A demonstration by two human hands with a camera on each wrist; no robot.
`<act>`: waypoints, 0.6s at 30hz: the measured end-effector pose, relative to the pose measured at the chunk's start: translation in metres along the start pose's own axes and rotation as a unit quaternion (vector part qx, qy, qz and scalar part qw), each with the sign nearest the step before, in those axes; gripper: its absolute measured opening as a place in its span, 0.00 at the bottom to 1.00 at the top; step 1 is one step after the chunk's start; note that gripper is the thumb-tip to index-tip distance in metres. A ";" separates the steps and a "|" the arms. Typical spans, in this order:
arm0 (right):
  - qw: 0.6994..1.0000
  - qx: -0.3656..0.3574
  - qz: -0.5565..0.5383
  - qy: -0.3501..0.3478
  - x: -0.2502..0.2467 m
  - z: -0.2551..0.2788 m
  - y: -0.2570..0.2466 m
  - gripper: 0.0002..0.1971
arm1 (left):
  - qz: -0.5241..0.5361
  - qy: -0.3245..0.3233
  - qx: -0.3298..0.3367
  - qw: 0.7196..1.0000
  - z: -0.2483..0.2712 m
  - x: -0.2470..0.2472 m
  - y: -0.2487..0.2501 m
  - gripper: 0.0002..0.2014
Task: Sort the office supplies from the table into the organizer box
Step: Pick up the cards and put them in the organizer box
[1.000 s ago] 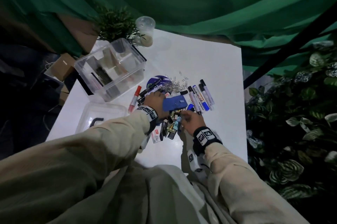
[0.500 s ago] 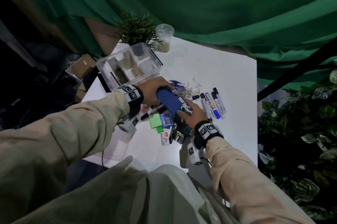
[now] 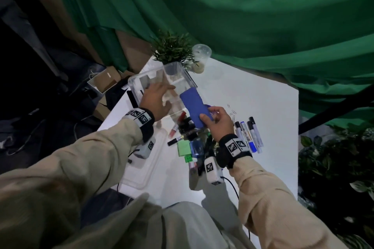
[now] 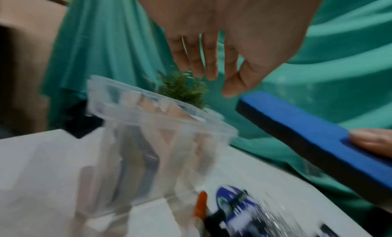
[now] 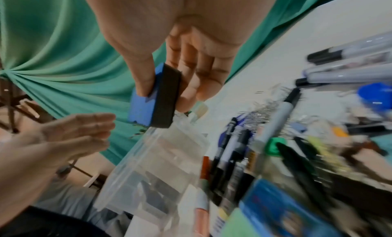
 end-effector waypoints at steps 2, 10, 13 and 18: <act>1.000 -0.012 0.017 -0.002 0.009 -0.011 -0.023 0.16 | -0.005 0.062 -0.081 0.995 -0.004 -0.018 -0.038 0.23; 0.984 -0.034 0.168 -0.058 0.087 -0.068 -0.112 0.12 | 0.064 -0.107 -0.205 0.971 -0.003 -0.028 -0.138 0.33; 0.969 -0.029 0.234 -0.078 0.119 -0.086 -0.130 0.14 | 0.069 -0.113 -0.183 0.974 0.002 -0.031 -0.143 0.36; 0.918 -0.032 0.382 -0.101 0.150 -0.106 -0.141 0.14 | 0.096 -0.121 -0.144 0.977 0.003 -0.029 -0.156 0.38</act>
Point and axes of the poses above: each hand's wrist, its own z-axis away from the middle knuckle, its own x-axis out of the palm, y = z × x, the point moved 4 cm from there along -z, towards the middle knuckle, and after that the axes turned 15 degrees about -y, right-handed, at the moved point
